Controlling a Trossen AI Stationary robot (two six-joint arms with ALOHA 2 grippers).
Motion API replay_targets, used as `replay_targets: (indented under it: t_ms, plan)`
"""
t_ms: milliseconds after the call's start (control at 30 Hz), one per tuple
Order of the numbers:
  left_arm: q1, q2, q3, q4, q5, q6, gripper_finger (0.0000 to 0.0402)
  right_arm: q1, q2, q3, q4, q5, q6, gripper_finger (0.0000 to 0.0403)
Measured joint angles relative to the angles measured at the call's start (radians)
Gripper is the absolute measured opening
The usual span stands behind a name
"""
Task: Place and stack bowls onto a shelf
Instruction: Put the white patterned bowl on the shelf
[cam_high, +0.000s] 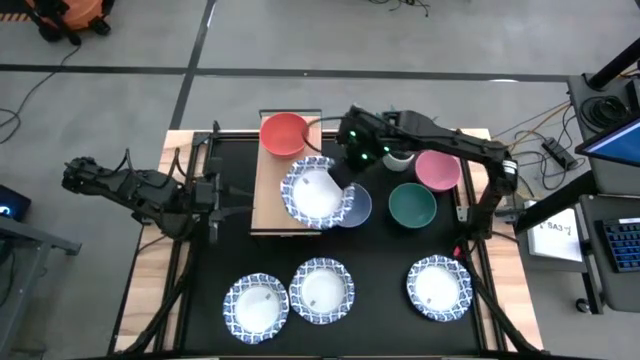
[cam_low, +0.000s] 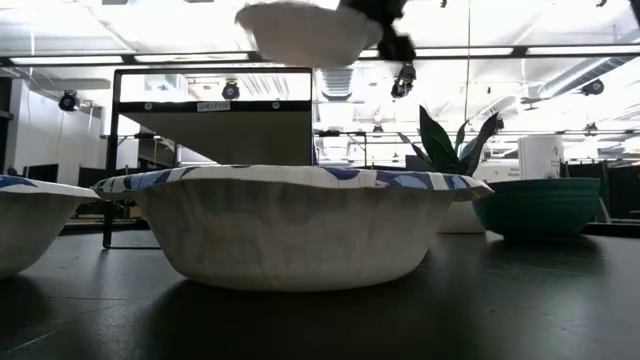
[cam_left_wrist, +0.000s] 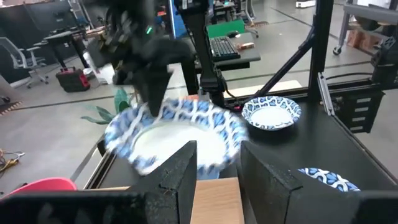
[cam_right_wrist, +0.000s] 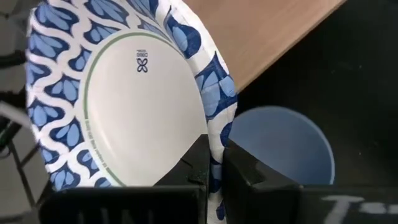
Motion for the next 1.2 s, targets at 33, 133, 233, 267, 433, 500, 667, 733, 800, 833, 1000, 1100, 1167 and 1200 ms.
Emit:
replay_targets:
  t_ms: [33,133,233,267,433,500,667,733,800,833,1000,1100,1167,1200]
  plan:
    - [0.0,-0.004,0.0,-0.005,0.0,0.0,0.0107,-0.014,0.017,0.0,0.009,-0.012,0.0,0.0013]
    - [0.0,-0.013,0.0,-0.019,0.0,0.0,0.0107,-0.043,0.067,0.0,0.039,-0.039,0.0,0.0013]
    - [0.0,-0.019,0.0,-0.03,0.001,0.0,0.0107,-0.048,0.114,0.014,0.052,-0.045,-0.004,0.0013]
    - [0.0,-0.021,0.0,-0.031,0.001,0.0,0.0107,-0.048,0.13,0.024,0.053,-0.045,-0.009,0.0013]
    - [0.0,-0.022,0.0,-0.032,0.002,0.006,0.0107,-0.047,0.186,0.078,0.059,-0.046,-0.038,0.0013]
    - [0.0,-0.021,0.0,-0.032,0.002,0.009,0.0107,-0.047,0.203,0.094,0.062,-0.046,-0.038,0.0013]
    - [0.0,-0.021,0.0,-0.032,0.002,0.009,0.0107,-0.047,0.22,0.113,0.087,-0.037,-0.048,0.0013]
    - [0.0,-0.02,-0.001,-0.032,0.002,0.008,0.0107,-0.047,0.222,0.118,0.092,-0.037,-0.05,0.0013]
    - [0.0,-0.02,-0.001,-0.032,0.003,0.008,0.0107,-0.047,0.222,0.118,0.093,-0.036,-0.053,0.0013]
    - [0.0,-0.02,-0.001,-0.032,0.003,0.008,0.0107,-0.047,0.222,0.116,0.1,-0.036,-0.056,0.0013]
    - [0.0,-0.018,-0.002,-0.032,0.003,0.008,0.0107,-0.044,0.222,0.116,0.106,-0.03,-0.071,0.0013]
    - [0.0,-0.015,-0.002,-0.032,0.003,0.008,0.0107,-0.041,0.222,0.116,0.103,-0.026,-0.09,0.0013]
    - [0.0,-0.014,-0.002,-0.031,0.003,0.008,0.0107,-0.04,0.222,0.116,0.101,-0.026,-0.1,0.0013]
    - [0.0,-0.014,-0.002,-0.031,0.003,0.008,0.0107,-0.04,0.222,0.116,0.101,-0.026,-0.103,0.0013]
